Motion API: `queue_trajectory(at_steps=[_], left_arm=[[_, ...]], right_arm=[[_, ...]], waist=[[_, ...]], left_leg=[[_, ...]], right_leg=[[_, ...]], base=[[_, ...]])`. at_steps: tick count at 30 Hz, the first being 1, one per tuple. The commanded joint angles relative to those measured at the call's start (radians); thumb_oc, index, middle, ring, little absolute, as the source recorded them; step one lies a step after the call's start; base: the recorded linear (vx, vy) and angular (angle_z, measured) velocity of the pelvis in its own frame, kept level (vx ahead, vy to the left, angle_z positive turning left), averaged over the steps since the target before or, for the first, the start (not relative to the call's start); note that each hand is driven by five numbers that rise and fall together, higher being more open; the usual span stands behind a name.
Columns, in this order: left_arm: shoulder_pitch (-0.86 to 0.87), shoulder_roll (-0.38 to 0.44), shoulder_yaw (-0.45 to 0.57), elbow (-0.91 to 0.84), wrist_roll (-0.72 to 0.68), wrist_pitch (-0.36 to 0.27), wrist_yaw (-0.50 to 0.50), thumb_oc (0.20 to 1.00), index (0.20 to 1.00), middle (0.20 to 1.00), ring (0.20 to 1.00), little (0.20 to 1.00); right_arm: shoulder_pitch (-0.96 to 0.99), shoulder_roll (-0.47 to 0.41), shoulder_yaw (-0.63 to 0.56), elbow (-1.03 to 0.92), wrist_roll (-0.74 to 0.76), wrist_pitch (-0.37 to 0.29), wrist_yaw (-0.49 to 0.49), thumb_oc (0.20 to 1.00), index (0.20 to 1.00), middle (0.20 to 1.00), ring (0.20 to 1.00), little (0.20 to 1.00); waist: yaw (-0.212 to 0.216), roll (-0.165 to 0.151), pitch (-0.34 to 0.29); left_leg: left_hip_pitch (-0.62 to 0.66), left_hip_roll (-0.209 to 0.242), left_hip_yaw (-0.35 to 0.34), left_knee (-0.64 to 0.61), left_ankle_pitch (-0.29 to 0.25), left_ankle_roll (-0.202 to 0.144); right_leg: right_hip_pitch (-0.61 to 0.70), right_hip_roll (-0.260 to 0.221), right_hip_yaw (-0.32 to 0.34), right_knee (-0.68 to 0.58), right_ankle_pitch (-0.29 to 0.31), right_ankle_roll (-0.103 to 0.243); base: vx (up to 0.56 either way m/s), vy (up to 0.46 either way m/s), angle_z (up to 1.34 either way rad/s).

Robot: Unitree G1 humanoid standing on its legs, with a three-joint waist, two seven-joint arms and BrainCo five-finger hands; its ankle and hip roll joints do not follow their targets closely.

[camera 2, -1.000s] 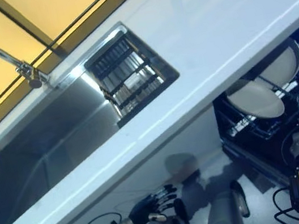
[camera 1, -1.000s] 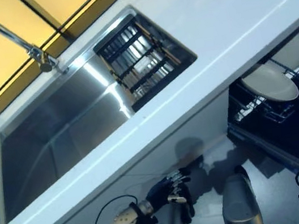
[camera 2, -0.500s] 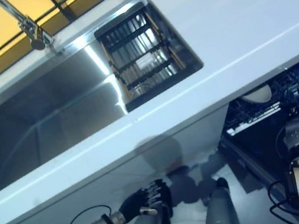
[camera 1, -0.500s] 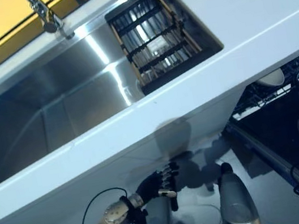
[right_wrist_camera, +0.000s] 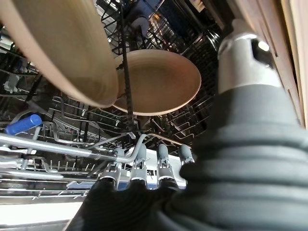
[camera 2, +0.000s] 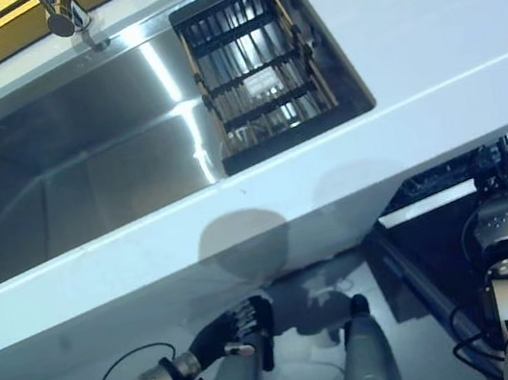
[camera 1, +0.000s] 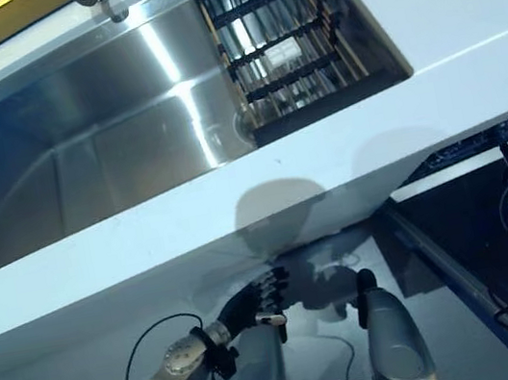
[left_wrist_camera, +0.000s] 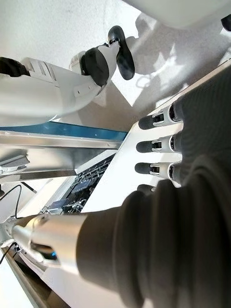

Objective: Pick up plates and place into dishwasher.

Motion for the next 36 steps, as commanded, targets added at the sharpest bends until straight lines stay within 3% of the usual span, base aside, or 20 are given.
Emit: queue_trajectory(at_steps=[1, 13, 24, 30, 36], left_arm=[[0.019, 0.048, 0.039, -0.075, 0.042, -0.039, -0.014, 1.0, 1.0, 1.0, 1.0, 1.0], [0.039, 0.05, 0.069, -0.074, 0.042, -0.05, -0.045, 1.0, 1.0, 1.0, 1.0, 1.0], [0.126, -0.003, 0.138, -0.032, 0.061, -0.041, -0.072, 1.0, 1.0, 1.0, 1.0, 1.0], [0.173, -0.028, 0.185, -0.035, 0.079, -0.029, -0.048, 1.0, 1.0, 1.0, 1.0, 1.0], [0.186, -0.063, 0.239, 0.031, 0.079, -0.06, -0.045, 1.0, 1.0, 1.0, 1.0, 1.0]], right_arm=[[-0.139, -0.005, 0.033, -0.066, 0.067, -0.056, 0.101, 1.0, 1.0, 1.0, 1.0, 1.0], [-0.109, 0.001, 0.016, -0.048, 0.133, -0.054, 0.144, 1.0, 1.0, 1.0, 1.0, 1.0], [0.145, 0.027, -0.105, -0.068, 0.186, -0.064, 0.155, 1.0, 1.0, 1.0, 1.0, 1.0], [0.275, 0.033, -0.093, -0.15, -0.104, -0.134, 0.057, 1.0, 1.0, 1.0, 1.0, 1.0], [0.366, 0.066, -0.085, -0.228, -0.16, -0.113, 0.066, 1.0, 1.0, 1.0, 1.0, 1.0]], waist=[[0.053, -0.026, -0.042], [0.066, -0.041, -0.067], [0.046, -0.107, -0.177], [0.029, -0.143, -0.228], [-0.013, -0.163, -0.253]], left_leg=[[-0.043, 0.02, -0.016, 0.022, -0.012, 0.035], [-0.028, 0.015, 0.0, 0.004, -0.012, 0.04], [0.086, 0.005, 0.038, 0.009, -0.081, 0.059], [0.159, -0.01, 0.064, -0.021, -0.112, 0.08], [0.222, -0.021, 0.095, -0.063, -0.124, 0.107]], right_leg=[[0.029, 0.002, 0.049, -0.125, 0.079, 0.014], [0.057, -0.007, 0.031, -0.154, 0.084, 0.018], [0.177, -0.01, 0.079, -0.223, 0.088, 0.041], [0.234, -0.018, 0.108, -0.266, 0.105, 0.07], [0.244, -0.02, 0.143, -0.262, 0.117, 0.093]], base=[[-0.07, -0.002, 0.03], [-0.02, 0.015, 0.03], [0.07, 0.078, -0.02], [0.02, 0.088, -0.18], [-0.04, 0.091, -0.19]])
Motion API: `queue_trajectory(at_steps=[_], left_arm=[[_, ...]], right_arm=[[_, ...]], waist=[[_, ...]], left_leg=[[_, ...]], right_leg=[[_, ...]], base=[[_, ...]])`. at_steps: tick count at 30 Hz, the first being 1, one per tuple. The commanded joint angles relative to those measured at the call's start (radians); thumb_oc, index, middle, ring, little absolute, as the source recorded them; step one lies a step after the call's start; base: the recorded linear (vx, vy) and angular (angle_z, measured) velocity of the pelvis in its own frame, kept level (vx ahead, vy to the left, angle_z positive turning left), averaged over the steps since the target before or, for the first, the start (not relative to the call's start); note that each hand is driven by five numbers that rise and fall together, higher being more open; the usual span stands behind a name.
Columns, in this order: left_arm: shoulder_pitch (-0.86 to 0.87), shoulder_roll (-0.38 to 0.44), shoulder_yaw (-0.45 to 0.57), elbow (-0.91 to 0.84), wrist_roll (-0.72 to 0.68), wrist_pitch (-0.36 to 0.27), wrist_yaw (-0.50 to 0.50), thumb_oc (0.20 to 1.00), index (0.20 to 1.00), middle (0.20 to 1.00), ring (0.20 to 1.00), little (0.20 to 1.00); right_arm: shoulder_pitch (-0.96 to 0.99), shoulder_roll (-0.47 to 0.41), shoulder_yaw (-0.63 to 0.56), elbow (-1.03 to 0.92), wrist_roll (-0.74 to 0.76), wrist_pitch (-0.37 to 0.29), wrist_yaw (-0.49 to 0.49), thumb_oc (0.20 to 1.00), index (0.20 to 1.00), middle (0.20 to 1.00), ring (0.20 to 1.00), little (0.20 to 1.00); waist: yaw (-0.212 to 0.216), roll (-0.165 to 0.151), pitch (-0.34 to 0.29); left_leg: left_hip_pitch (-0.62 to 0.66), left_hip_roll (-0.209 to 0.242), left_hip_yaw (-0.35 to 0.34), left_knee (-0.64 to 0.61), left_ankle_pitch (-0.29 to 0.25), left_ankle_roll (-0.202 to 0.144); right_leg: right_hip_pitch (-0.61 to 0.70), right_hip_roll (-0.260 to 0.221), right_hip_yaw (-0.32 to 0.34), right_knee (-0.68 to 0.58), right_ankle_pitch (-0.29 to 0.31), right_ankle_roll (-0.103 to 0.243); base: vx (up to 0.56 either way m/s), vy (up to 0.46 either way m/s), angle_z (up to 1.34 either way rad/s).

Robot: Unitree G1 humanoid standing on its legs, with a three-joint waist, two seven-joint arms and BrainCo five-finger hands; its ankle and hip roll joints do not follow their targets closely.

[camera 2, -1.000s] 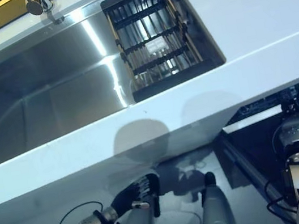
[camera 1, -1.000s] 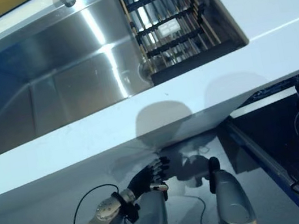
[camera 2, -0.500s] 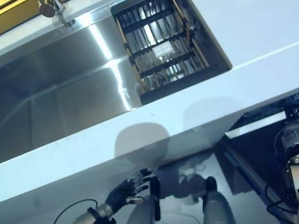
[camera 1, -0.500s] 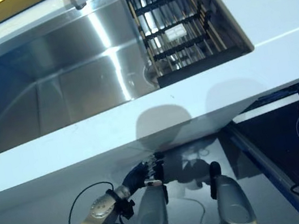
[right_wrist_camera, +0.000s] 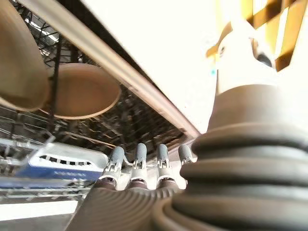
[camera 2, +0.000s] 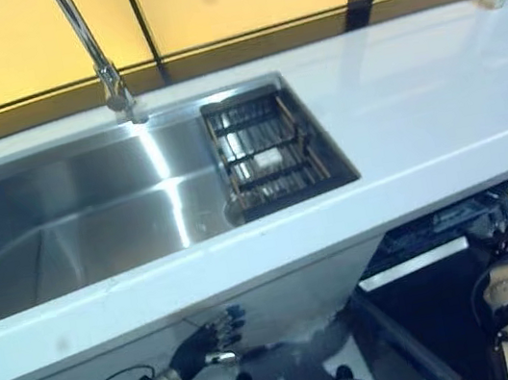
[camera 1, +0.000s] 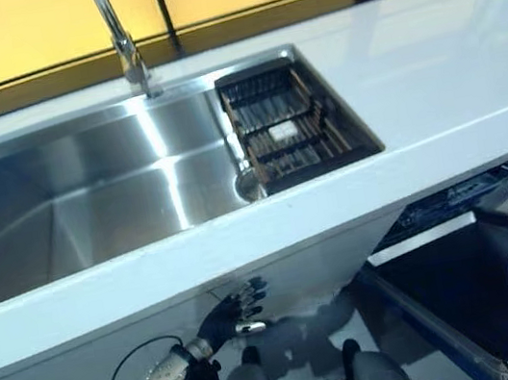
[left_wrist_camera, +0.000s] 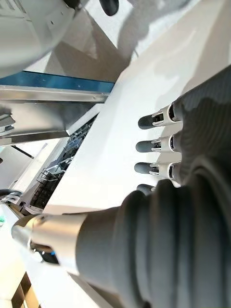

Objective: Pick up plates and place into dishwasher.

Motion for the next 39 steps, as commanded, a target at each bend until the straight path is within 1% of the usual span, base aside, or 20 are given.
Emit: queue_trajectory(at_steps=[1, 4, 7, 10, 12, 14, 16, 18, 19, 21, 23, 26, 28, 30, 32, 34, 35, 36, 37, 39], left_arm=[[0.053, -0.044, 0.058, -0.025, 0.041, -0.058, -0.007, 1.0, 1.0, 1.0, 1.0, 1.0], [0.051, -0.051, 0.075, -0.012, 0.045, -0.062, -0.011, 1.0, 1.0, 1.0, 1.0, 1.0], [0.041, -0.059, 0.082, 0.004, 0.05, -0.07, -0.019, 1.0, 1.0, 1.0, 1.0, 1.0], [0.032, -0.062, 0.1, 0.0, 0.046, -0.058, -0.032, 1.0, 1.0, 1.0, 1.0, 1.0], [0.023, -0.061, 0.108, -0.005, 0.044, -0.041, -0.033, 1.0, 1.0, 1.0, 1.0, 1.0], [0.017, -0.061, 0.11, -0.009, 0.043, -0.025, -0.025, 1.0, 1.0, 1.0, 1.0, 1.0], [0.016, -0.063, 0.116, -0.006, 0.051, -0.016, -0.024, 1.0, 1.0, 1.0, 1.0, 1.0], [0.018, -0.063, 0.123, -0.004, 0.056, -0.013, -0.018, 1.0, 1.0, 1.0, 1.0, 1.0], [0.022, -0.065, 0.133, -0.009, 0.051, -0.009, 0.005, 1.0, 1.0, 1.0, 1.0, 1.0], [0.027, -0.069, 0.154, -0.013, 0.03, -0.002, 0.032, 1.0, 1.0, 1.0, 1.0, 1.0], [0.031, -0.08, 0.174, -0.002, 0.029, -0.003, 0.035, 1.0, 1.0, 1.0, 1.0, 1.0], [0.03, -0.09, 0.187, 0.042, 0.044, -0.02, 0.01, 1.0, 1.0, 1.0, 1.0, 1.0], [0.023, -0.089, 0.189, 0.063, 0.046, -0.029, -0.003, 1.0, 1.0, 1.0, 1.0, 1.0], [0.016, -0.085, 0.19, 0.073, 0.052, -0.027, -0.019, 1.0, 1.0, 1.0, 1.0, 1.0], [0.006, -0.075, 0.179, 0.078, 0.076, -0.041, -0.026, 1.0, 1.0, 1.0, 1.0, 1.0], [-0.005, -0.065, 0.173, 0.079, 0.094, -0.059, -0.023, 1.0, 1.0, 1.0, 1.0, 1.0], [-0.011, -0.06, 0.173, 0.076, 0.092, -0.062, -0.023, 1.0, 1.0, 1.0, 1.0, 1.0], [-0.014, -0.059, 0.173, 0.069, 0.088, -0.062, -0.022, 1.0, 1.0, 1.0, 1.0, 1.0], [-0.013, -0.059, 0.172, 0.064, 0.086, -0.06, -0.023, 1.0, 1.0, 1.0, 1.0, 1.0], [-0.012, -0.046, 0.166, 0.042, 0.065, -0.061, -0.045, 1.0, 1.0, 1.0, 1.0, 1.0]], right_arm=[[0.017, -0.017, 0.017, -0.094, -0.026, -0.025, 0.007, 1.0, 1.0, 1.0, 1.0, 1.0], [0.033, 0.001, 0.007, -0.104, -0.036, -0.018, -0.007, 1.0, 1.0, 1.0, 1.0, 1.0], [0.035, 0.004, 0.011, -0.11, -0.074, -0.028, -0.038, 1.0, 1.0, 1.0, 1.0, 1.0], [0.043, 0.003, 0.003, -0.139, -0.087, -0.048, -0.077, 1.0, 1.0, 1.0, 1.0, 1.0], [0.058, 0.0, -0.003, -0.164, -0.164, -0.069, -0.123, 1.0, 1.0, 1.0, 1.0, 1.0], [0.071, -0.006, 0.006, -0.2, -0.241, -0.07, -0.176, 1.0, 1.0, 1.0, 1.0, 1.0], [0.085, -0.014, 0.012, -0.233, -0.281, -0.063, -0.197, 1.0, 1.0, 1.0, 1.0, 1.0], [0.1, -0.017, 0.019, -0.262, -0.305, -0.057, -0.2, 1.0, 1.0, 1.0, 1.0, 1.0], [0.109, -0.017, 0.03, -0.275, -0.33, -0.054, -0.188, 1.0, 1.0, 1.0, 1.0, 1.0], [0.118, -0.013, 0.057, -0.305, -0.389, -0.052, -0.201, 1.0, 1.0, 1.0, 1.0, 1.0], [0.133, -0.011, 0.074, -0.335, -0.385, -0.05, -0.212, 1.0, 1.0, 1.0, 1.0, 1.0], [0.184, 0.004, 0.052, -0.342, -0.364, -0.062, -0.214, 1.0, 1.0, 1.0, 1.0, 1.0], [0.204, 0.015, 0.049, -0.337, -0.355, -0.067, -0.219, 1.0, 1.0, 1.0, 1.0, 1.0], [0.214, 0.028, 0.049, -0.323, -0.349, -0.073, -0.227, 1.0, 1.0, 1.0, 1.0, 1.0], [0.204, 0.029, 0.046, -0.292, -0.332, -0.074, -0.218, 1.0, 1.0, 1.0, 1.0, 1.0], [0.191, 0.029, 0.049, -0.262, -0.3, -0.068, -0.21, 1.0, 1.0, 1.0, 1.0, 1.0], [0.186, 0.028, 0.051, -0.244, -0.271, -0.057, -0.202, 1.0, 1.0, 1.0, 1.0, 1.0], [0.181, 0.035, 0.048, -0.206, -0.202, -0.04, -0.182, 1.0, 1.0, 1.0, 1.0, 1.0], [0.177, 0.041, 0.046, -0.184, -0.17, -0.036, -0.173, 1.0, 1.0, 1.0, 1.0, 1.0], [0.16, 0.062, 0.039, -0.133, -0.095, -0.059, -0.182, 1.0, 1.0, 1.0, 1.0, 1.0]], waist=[[-0.012, 0.004, -0.045], [-0.018, -0.004, -0.057], [-0.026, -0.008, -0.064], [-0.038, -0.011, -0.067], [-0.052, -0.014, -0.066], [-0.071, -0.02, -0.062], [-0.086, -0.027, -0.058], [-0.092, -0.035, -0.054], [-0.087, -0.037, -0.044], [-0.079, -0.046, -0.034], [-0.072, -0.046, -0.027], [-0.068, -0.047, -0.036], [-0.061, -0.052, -0.042], [-0.046, -0.059, -0.046], [-0.037, -0.061, -0.041], [-0.035, -0.063, -0.021], [-0.031, -0.062, -0.009], [-0.026, -0.06, 0.005], [-0.024, -0.057, 0.012], [-0.012, -0.047, 0.04]], left_leg=[[-0.001, -0.014, 0.009, 0.032, -0.104, 0.082], [0.006, -0.024, 0.021, 0.037, -0.116, 0.091], [0.012, -0.031, 0.034, 0.045, -0.128, 0.098], [0.014, -0.038, 0.051, 0.065, -0.147, 0.108], [0.011, -0.048, 0.064, 0.087, -0.167, 0.118], [0.014, -0.061, 0.081, 0.099, -0.183, 0.129], [0.016, -0.073, 0.097, 0.103, -0.192, 0.137], [0.017, -0.076, 0.119, 0.105, -0.194, 0.14], [0.022, -0.066, 0.152, 0.11, -0.199, 0.142], [0.019, -0.056, 0.203, 0.107, -0.183, 0.149], [0.011, -0.044, 0.221, 0.109, -0.177, 0.158], [-0.012, -0.036, 0.206, 0.093, -0.155, 0.16], [-0.011, -0.033, 0.192, 0.067, -0.137, 0.15], [-0.011, -0.024, 0.174, 0.033, -0.117, 0.127], [-0.015, -0.001, 0.168, 0.007, -0.1, 0.098], [-0.032, 0.021, 0.166, 0.008, -0.094, 0.084], [-0.049, 0.036, 0.168, 0.021, -0.089, 0.077], [-0.071, 0.048, 0.163, 0.041, -0.084, 0.072], [-0.083, 0.054, 0.157, 0.055, -0.084, 0.07], [-0.114, 0.075, 0.139, 0.079, -0.073, 0.059]], right_leg=[[0.002, -0.021, 0.062, -0.034, 0.056, 0.064], [0.007, -0.021, 0.071, -0.043, 0.065, 0.069], [0.008, -0.02, 0.08, -0.047, 0.071, 0.072], [0.001, -0.023, 0.094, -0.043, 0.08, 0.076], [-0.018, -0.03, 0.102, -0.034, 0.101, 0.077], [-0.047, -0.043, 0.108, -0.027, 0.15, 0.083], [-0.075, -0.053, 0.112, -0.028, 0.197, 0.089], [-0.103, -0.064, 0.082, -0.021, 0.231, 0.095], [-0.121, -0.076, 0.024, 0.008, 0.246, 0.101], [-0.151, -0.108, -0.038, 0.063, 0.271, 0.102], [-0.157, -0.127, -0.037, 0.109, 0.272, 0.094], [-0.136, -0.153, -0.019, 0.137, 0.283, 0.086], [-0.102, -0.16, -0.03, 0.095, 0.275, 0.085], [-0.062, -0.159, -0.061, 0.012, 0.253, 0.086], [-0.053, -0.143, -0.085, -0.057, 0.228, 0.091], [-0.076, -0.122, -0.084, -0.051, 0.206, 0.092], [-0.079, -0.108, -0.096, -0.051, 0.171, 0.087], [-0.083, -0.091, -0.105, -0.048, 0.144, 0.082], [-0.088, -0.083, -0.107, -0.041, 0.132, 0.079], [-0.103, -0.066, -0.121, -0.013, 0.101, 0.066]], base=[[-0.06, 0.057, -0.12], [-0.1, 0.051, -0.15], [-0.1, 0.069, -0.14], [-0.12, 0.078, -0.1], [-0.11, 0.071, -0.04], [-0.11, 0.07, -0.19], [-0.11, 0.062, -0.16], [-0.14, 0.052, -0.25], [-0.17, 0.051, -0.43], [-0.23, 0.031, -0.97], [-0.19, -0.017, -1.47], [-0.07, -0.081, -0.45], [0.01, -0.149, -0.24], [0.05, -0.265, -0.28], [0.03, -0.288, -0.52], [0.0, -0.259, -0.17], [0.02, -0.267, 0.02], [0.04, -0.238, -0.02], [0.07, -0.223, -0.06], [0.06, -0.183, 0.08]])
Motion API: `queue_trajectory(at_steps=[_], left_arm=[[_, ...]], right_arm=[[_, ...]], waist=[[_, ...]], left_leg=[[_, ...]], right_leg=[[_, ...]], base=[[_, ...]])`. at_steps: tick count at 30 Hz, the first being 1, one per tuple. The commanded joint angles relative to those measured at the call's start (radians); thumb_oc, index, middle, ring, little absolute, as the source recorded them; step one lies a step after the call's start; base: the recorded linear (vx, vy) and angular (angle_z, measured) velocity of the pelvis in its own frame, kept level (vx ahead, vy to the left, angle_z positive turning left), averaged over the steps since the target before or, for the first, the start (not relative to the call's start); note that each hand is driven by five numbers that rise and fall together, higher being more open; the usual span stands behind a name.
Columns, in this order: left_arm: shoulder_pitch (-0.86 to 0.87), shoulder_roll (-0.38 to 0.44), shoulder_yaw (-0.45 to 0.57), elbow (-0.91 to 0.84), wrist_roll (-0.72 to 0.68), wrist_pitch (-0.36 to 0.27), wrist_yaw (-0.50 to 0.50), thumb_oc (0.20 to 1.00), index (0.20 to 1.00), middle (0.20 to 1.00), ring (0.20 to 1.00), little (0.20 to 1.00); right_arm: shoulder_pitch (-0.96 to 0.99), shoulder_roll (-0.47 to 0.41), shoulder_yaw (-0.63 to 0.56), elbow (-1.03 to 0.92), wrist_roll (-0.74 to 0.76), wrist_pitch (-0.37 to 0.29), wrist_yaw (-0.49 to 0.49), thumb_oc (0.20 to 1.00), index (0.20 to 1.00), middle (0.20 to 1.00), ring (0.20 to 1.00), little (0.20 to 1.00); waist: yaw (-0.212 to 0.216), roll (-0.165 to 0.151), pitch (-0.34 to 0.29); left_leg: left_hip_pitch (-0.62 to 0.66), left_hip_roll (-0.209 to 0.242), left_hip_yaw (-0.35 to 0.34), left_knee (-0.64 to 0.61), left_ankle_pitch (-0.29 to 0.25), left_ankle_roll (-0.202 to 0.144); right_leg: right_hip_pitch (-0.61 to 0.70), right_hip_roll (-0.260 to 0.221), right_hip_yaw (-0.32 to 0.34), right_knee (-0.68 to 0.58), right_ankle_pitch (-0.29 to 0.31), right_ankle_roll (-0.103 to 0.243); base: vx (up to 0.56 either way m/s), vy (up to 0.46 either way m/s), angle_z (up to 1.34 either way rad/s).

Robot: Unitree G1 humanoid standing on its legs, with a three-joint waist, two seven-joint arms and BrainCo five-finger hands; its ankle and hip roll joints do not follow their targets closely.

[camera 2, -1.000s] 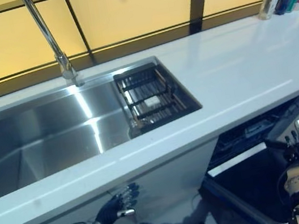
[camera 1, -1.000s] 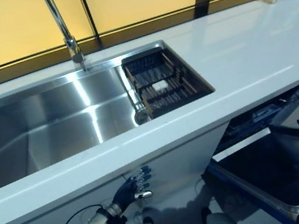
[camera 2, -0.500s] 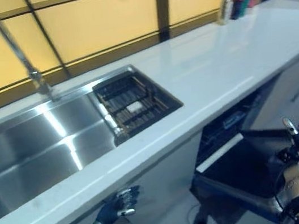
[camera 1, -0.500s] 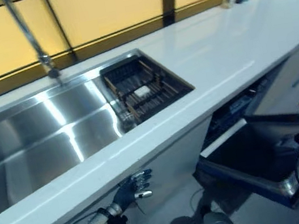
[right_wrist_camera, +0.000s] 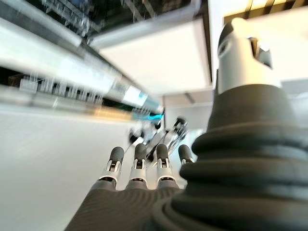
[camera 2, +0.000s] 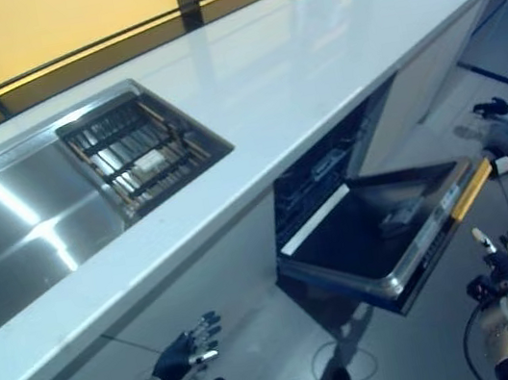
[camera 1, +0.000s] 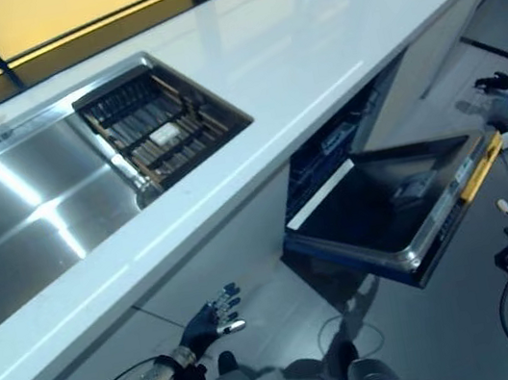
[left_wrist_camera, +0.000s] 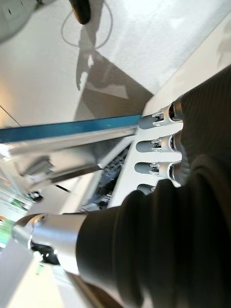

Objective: Pick up plates and place into dishwasher.

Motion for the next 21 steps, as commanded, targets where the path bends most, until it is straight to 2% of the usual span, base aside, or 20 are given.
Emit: queue_trajectory(at_steps=[1, 3, 8, 14, 19, 21], left_arm=[[-0.034, 0.042, 0.012, -0.095, -0.017, -0.06, -0.05, 1.0, 1.0, 1.0, 1.0, 1.0], [-0.057, 0.053, -0.016, -0.091, -0.028, -0.08, -0.072, 1.0, 1.0, 1.0, 1.0, 1.0], [-0.112, 0.063, -0.107, -0.108, -0.051, -0.104, -0.062, 1.0, 1.0, 1.0, 1.0, 1.0], [-0.14, 0.09, -0.168, -0.193, -0.069, -0.117, 0.016, 1.0, 1.0, 1.0, 1.0, 1.0], [-0.165, 0.119, -0.197, -0.292, -0.104, -0.097, 0.055, 1.0, 1.0, 1.0, 1.0, 1.0], [-0.174, 0.129, -0.207, -0.326, -0.114, -0.088, 0.069, 1.0, 1.0, 1.0, 1.0, 1.0]], right_arm=[[-0.104, -0.013, -0.045, 0.049, 0.186, -0.061, 0.0, 1.0, 1.0, 1.0, 1.0, 1.0], [-0.16, -0.013, -0.096, 0.149, 0.333, -0.065, 0.017, 1.0, 1.0, 1.0, 1.0, 1.0], [-0.301, -0.058, -0.116, 0.307, 0.457, -0.036, 0.018, 1.0, 1.0, 1.0, 1.0, 1.0], [-0.371, -0.105, -0.106, 0.397, 0.497, 0.005, 0.084, 1.0, 1.0, 1.0, 1.0, 1.0], [-0.443, -0.179, -0.085, 0.466, 0.424, 0.038, 0.062, 1.0, 1.0, 1.0, 1.0, 1.0], [-0.47, -0.206, -0.071, 0.486, 0.399, 0.055, 0.085, 1.0, 1.0, 1.0, 1.0, 1.0]], waist=[[0.019, -0.006, 0.077], [0.034, 0.022, 0.105], [0.054, 0.09, 0.153], [0.049, 0.145, 0.189], [0.05, 0.196, 0.223], [0.052, 0.21, 0.235]], left_leg=[[-0.014, -0.043, 0.022, 0.105, -0.114, 0.062], [-0.044, -0.034, 0.002, 0.112, -0.098, 0.049], [-0.098, -0.04, -0.038, 0.133, -0.079, 0.027], [-0.158, -0.056, -0.043, 0.202, -0.092, 0.019], [-0.205, -0.071, -0.048, 0.235, -0.091, 0.014], [-0.222, -0.077, -0.053, 0.247, -0.093, 0.014]], right_leg=[[-0.103, -0.041, -0.007, 0.087, 0.056, 0.026], [-0.122, -0.04, -0.024, 0.111, 0.044, 0.017], [-0.171, -0.064, -0.035, 0.162, 0.031, 0.006], [-0.23, -0.107, -0.025, 0.223, 0.023, 0.007], [-0.272, -0.128, -0.025, 0.253, 0.019, 0.005], [-0.287, -0.134, -0.026, 0.266, 0.016, 0.004]], base=[[0.04, -0.151, 0.18], [-0.01, -0.1, 0.23], [-0.01, -0.001, 0.23], [0.01, 0.033, 0.15], [-0.04, 0.052, 0.12], [-0.04, 0.035, 0.03]])
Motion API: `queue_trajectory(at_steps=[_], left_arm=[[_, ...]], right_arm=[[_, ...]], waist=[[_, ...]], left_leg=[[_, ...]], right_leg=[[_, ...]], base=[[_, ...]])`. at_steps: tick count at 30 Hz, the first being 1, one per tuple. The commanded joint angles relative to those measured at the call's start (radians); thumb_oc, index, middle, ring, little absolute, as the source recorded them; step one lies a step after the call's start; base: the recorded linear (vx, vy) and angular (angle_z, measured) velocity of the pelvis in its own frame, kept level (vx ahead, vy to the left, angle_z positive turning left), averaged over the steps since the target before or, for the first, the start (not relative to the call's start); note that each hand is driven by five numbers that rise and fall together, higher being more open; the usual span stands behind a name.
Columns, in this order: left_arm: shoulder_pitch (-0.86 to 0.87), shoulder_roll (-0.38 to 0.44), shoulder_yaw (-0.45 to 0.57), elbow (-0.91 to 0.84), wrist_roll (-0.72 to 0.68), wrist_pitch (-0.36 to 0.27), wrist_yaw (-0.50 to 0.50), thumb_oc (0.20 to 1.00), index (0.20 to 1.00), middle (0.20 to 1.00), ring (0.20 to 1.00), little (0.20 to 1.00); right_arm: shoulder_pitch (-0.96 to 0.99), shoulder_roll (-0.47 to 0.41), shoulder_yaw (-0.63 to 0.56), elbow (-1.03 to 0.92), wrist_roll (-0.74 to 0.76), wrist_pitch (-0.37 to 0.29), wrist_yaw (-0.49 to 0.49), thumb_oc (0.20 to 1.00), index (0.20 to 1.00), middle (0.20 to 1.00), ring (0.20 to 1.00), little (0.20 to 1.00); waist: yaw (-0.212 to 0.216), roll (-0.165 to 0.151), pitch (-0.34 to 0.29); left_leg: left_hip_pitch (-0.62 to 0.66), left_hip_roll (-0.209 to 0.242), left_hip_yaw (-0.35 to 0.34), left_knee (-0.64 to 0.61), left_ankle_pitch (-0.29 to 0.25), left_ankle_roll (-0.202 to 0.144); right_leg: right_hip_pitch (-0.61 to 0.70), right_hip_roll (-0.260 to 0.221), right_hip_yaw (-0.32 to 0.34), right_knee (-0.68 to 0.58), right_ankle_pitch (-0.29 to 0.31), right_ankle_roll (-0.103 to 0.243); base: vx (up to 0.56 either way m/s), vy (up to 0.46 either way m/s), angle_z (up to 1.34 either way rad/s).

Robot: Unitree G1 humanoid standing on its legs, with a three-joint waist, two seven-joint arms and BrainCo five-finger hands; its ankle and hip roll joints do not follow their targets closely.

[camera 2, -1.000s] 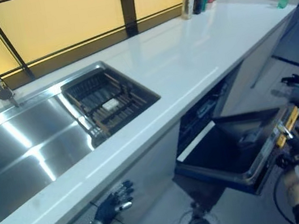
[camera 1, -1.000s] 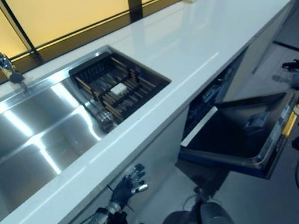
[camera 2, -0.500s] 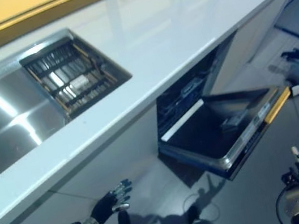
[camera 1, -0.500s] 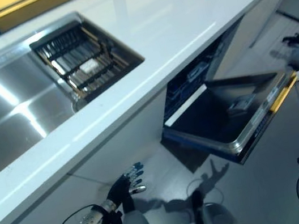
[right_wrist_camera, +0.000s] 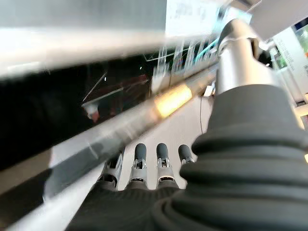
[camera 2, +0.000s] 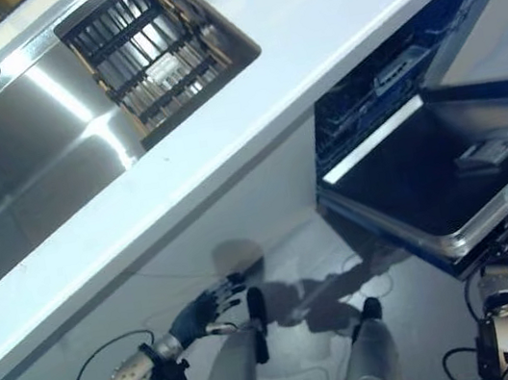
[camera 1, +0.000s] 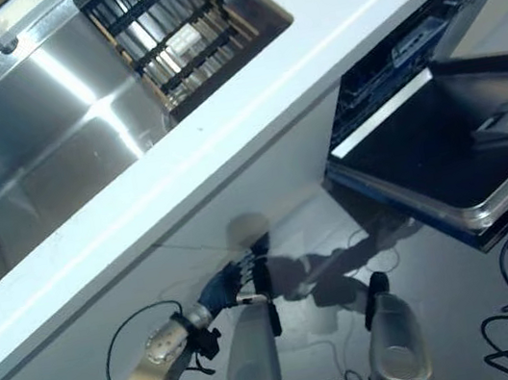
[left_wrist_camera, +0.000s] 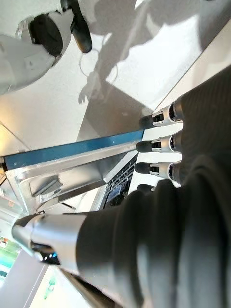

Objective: Pick up plates and place into dishwasher.

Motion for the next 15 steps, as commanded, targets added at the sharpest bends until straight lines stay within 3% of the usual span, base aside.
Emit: queue_trajectory(at_steps=[1, 8, 15], left_arm=[[-0.003, 0.02, -0.008, -0.107, -0.056, -0.023, 0.026, 1.0, 1.0, 1.0, 1.0, 1.0], [-0.012, 0.024, -0.02, -0.143, -0.058, -0.022, 0.037, 1.0, 1.0, 1.0, 1.0, 1.0], [-0.003, 0.029, -0.023, -0.128, -0.045, -0.038, 0.032, 1.0, 1.0, 1.0, 1.0, 1.0]], right_arm=[[-0.051, -0.075, 0.045, 0.017, -0.06, 0.018, 0.044, 1.0, 1.0, 1.0, 1.0, 1.0], [-0.157, -0.094, 0.15, -0.014, -0.184, 0.05, 0.22, 1.0, 1.0, 1.0, 1.0, 1.0], [-0.263, -0.087, 0.224, -0.062, -0.185, 0.048, 0.264, 1.0, 1.0, 1.0, 1.0, 1.0]], waist=[[0.022, 0.009, -0.016], [0.03, 0.016, 0.004], [0.04, 0.007, 0.001]], left_leg=[[-0.048, 0.02, 0.011, 0.166, -0.153, 0.02], [-0.074, 0.019, 0.009, 0.176, -0.149, 0.02], [-0.048, 0.022, 0.015, 0.155, -0.146, 0.02]], right_leg=[[-0.064, -0.009, 0.018, -0.051, 0.128, -0.019], [-0.081, -0.005, 0.011, -0.051, 0.122, -0.021], [-0.054, -0.004, 0.011, -0.069, 0.124, -0.02]], base=[[-0.03, 0.024, 0.04], [0.0, 0.002, 0.0], [0.01, 0.007, -0.02]])
